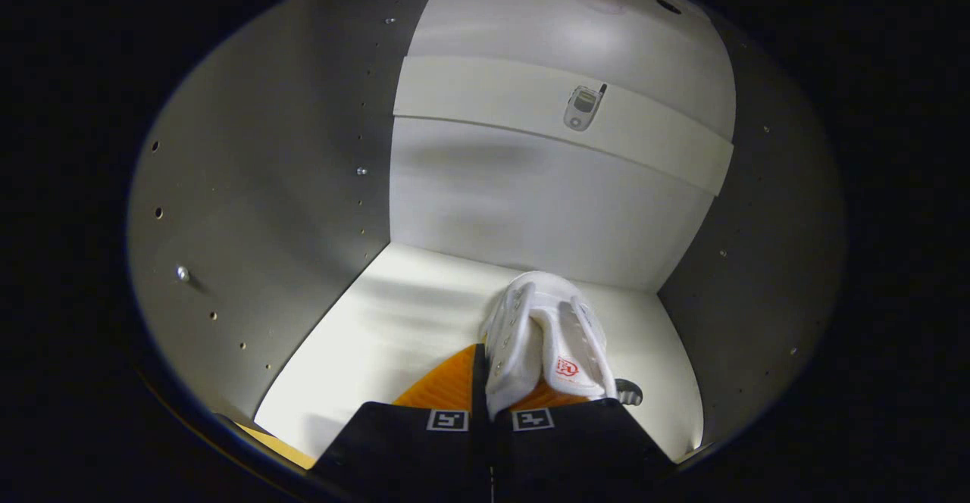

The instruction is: Open the shoe cabinet door, grab the shoes and put them into the shoe cabinet, then close the shoe cabinet door.

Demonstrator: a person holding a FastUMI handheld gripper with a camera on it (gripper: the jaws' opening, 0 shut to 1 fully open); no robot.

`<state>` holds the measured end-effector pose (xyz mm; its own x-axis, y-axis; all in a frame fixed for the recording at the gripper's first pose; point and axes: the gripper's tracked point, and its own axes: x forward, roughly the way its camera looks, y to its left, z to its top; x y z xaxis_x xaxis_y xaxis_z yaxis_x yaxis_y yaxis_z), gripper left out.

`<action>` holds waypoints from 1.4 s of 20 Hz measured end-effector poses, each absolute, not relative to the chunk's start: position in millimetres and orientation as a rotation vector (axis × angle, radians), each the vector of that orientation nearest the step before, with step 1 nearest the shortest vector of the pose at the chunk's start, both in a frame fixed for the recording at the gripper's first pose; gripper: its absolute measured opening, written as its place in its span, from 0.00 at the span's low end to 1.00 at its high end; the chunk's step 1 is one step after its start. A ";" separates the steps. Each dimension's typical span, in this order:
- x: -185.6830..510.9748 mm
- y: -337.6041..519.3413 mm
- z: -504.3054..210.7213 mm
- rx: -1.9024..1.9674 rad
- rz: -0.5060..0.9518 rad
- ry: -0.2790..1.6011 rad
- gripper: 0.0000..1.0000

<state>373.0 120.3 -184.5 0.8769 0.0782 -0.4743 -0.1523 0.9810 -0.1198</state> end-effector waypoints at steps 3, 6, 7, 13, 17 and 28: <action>366.2 124.1 -183.8 -0.058 0.130 0.523 0.16; 356.1 134.2 -180.7 0.024 0.167 0.541 0.37; 351.5 136.9 -178.6 0.029 0.172 0.546 0.50; 308.8 137.0 -152.3 0.061 0.183 0.492 0.91; 287.1 122.6 -119.4 0.130 0.161 0.429 0.99; 160.4 71.1 9.1 0.092 0.113 0.100 0.98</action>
<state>160.4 71.1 9.1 0.9887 0.1169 -0.0938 -0.1077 0.9894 0.0971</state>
